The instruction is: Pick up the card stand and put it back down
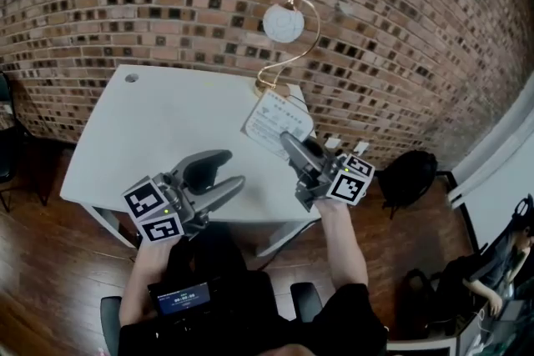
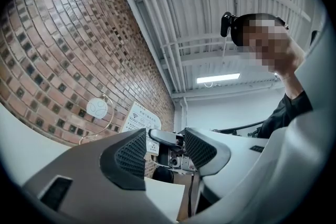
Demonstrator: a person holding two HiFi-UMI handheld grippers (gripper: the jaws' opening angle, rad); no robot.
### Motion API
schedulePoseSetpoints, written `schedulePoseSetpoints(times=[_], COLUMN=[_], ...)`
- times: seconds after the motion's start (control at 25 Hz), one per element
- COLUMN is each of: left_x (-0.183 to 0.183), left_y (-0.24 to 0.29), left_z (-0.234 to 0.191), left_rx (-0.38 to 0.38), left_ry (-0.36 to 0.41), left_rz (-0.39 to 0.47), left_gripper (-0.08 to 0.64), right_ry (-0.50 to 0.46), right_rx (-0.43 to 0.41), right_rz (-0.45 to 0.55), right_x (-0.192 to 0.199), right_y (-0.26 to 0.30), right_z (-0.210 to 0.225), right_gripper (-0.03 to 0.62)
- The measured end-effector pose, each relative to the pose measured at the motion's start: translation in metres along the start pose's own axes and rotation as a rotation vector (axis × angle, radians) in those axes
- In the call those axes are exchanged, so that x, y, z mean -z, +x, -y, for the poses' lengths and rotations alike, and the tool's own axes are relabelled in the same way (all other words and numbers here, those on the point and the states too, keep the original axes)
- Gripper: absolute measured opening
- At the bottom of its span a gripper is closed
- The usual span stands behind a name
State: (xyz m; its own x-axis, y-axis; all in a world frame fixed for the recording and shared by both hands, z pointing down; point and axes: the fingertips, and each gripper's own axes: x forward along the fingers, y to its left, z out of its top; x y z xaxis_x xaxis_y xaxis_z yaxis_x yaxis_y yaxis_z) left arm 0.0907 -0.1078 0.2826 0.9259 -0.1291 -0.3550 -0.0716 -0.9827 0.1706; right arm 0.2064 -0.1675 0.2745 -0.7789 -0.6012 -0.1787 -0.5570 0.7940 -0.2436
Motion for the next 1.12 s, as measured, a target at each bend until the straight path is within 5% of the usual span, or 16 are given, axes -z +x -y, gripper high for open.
schedulePoseSetpoints(times=[0.64, 1.12], left_x=[-0.008, -0.019], left_y=[-0.024, -0.017], left_z=[-0.077, -0.123], left_rx=[-0.052, -0.095], left_ry=[-0.028, 0.000], left_rz=[0.009, 0.009], left_gripper=[0.224, 0.224], right_ry=[0.041, -0.038], right_rx=[-0.052, -0.091], right_rz=[-0.044, -0.092], right_x=[0.013, 0.000], right_y=[0.079, 0.117], right_z=[0.059, 0.095], right_gripper=[0.029, 0.029])
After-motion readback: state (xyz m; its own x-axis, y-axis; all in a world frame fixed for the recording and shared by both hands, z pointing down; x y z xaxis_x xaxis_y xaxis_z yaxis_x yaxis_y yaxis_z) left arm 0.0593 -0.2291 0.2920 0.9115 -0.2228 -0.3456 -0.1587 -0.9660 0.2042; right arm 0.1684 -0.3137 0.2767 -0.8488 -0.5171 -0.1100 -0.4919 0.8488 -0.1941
